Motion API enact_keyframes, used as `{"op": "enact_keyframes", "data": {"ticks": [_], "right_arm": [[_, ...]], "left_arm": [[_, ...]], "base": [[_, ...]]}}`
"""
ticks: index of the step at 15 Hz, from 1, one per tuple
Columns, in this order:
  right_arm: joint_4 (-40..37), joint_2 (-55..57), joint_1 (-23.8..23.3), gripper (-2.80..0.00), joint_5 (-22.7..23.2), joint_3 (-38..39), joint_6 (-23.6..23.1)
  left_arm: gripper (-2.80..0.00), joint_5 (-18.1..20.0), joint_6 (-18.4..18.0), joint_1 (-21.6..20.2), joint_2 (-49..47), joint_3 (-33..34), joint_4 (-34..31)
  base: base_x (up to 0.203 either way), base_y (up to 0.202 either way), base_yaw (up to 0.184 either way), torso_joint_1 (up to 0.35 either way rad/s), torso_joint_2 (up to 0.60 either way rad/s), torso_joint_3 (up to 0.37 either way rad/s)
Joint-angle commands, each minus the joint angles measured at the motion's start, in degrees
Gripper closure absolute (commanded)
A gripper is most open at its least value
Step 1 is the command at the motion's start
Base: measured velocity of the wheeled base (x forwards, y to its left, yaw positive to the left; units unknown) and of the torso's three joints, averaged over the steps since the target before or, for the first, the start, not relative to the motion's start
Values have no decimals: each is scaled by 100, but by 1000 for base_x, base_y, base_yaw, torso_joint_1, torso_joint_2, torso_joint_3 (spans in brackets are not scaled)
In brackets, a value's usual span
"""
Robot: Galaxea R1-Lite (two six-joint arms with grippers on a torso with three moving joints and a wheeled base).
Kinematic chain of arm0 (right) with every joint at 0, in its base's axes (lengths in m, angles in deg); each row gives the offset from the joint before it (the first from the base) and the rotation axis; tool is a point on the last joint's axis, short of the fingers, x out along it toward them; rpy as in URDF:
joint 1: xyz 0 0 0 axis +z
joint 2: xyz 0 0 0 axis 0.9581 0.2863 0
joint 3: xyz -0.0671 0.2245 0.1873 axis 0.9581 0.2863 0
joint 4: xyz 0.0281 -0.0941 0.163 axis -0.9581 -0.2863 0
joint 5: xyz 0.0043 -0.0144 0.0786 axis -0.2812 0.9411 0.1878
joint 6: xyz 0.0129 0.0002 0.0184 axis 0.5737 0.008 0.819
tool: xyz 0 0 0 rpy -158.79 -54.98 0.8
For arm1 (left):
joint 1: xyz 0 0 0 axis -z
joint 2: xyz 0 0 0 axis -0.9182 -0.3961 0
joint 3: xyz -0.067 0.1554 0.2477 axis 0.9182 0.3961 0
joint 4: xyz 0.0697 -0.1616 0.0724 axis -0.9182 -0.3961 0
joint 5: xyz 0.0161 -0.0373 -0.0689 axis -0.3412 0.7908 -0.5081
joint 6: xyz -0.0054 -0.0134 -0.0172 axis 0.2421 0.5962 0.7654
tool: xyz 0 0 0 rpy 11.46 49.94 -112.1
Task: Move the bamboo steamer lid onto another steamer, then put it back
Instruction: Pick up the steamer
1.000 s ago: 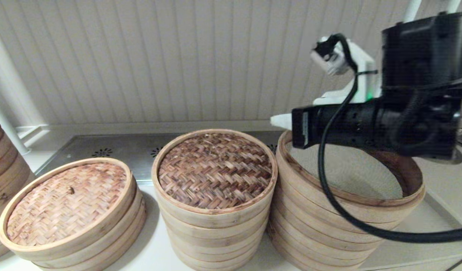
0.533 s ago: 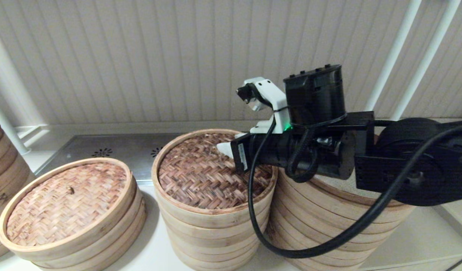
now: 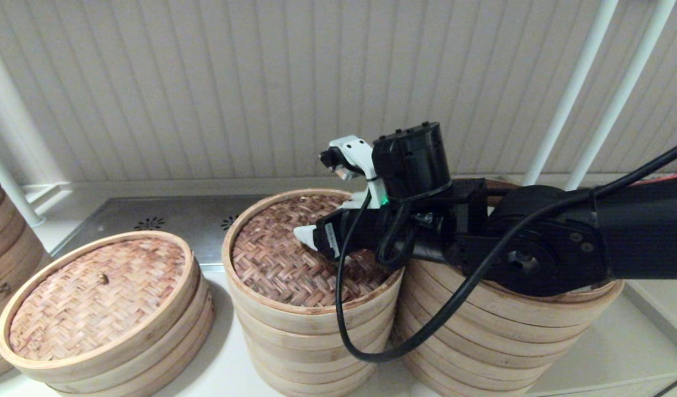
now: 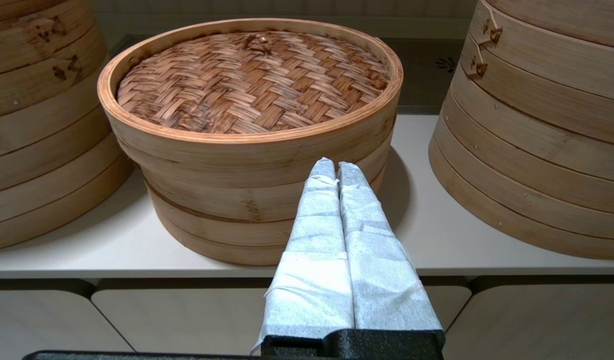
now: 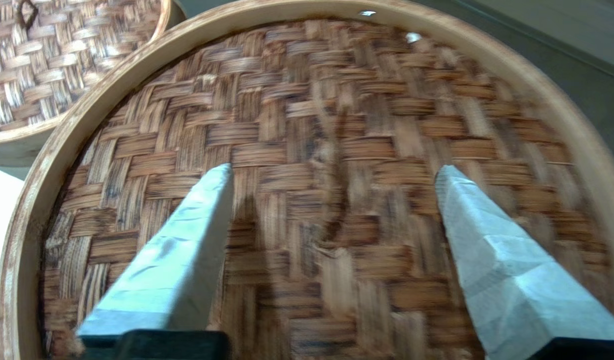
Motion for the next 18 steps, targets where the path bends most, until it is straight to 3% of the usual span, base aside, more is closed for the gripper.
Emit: {"op": "enact_keyframes", "data": {"ticks": [1, 3, 4, 18], "right_arm": [[9, 93, 54, -280, -27, -46, -1], [18, 128, 55, -280, -144, -49, -1], [18, 137, 55, 0, -172, -49, -1], [88, 145, 55, 0, -180, -92, -72]], "left_arm": [[0, -4, 0, 0, 2, 0, 1], [0, -4, 0, 0, 2, 0, 1], [0, -4, 0, 0, 2, 0, 1], [0, -4, 0, 0, 2, 0, 1]], "base": [[0, 0, 0, 0, 0, 0], [0, 0, 0, 0, 0, 0], [0, 0, 0, 0, 0, 0], [0, 0, 0, 0, 0, 0]]}}
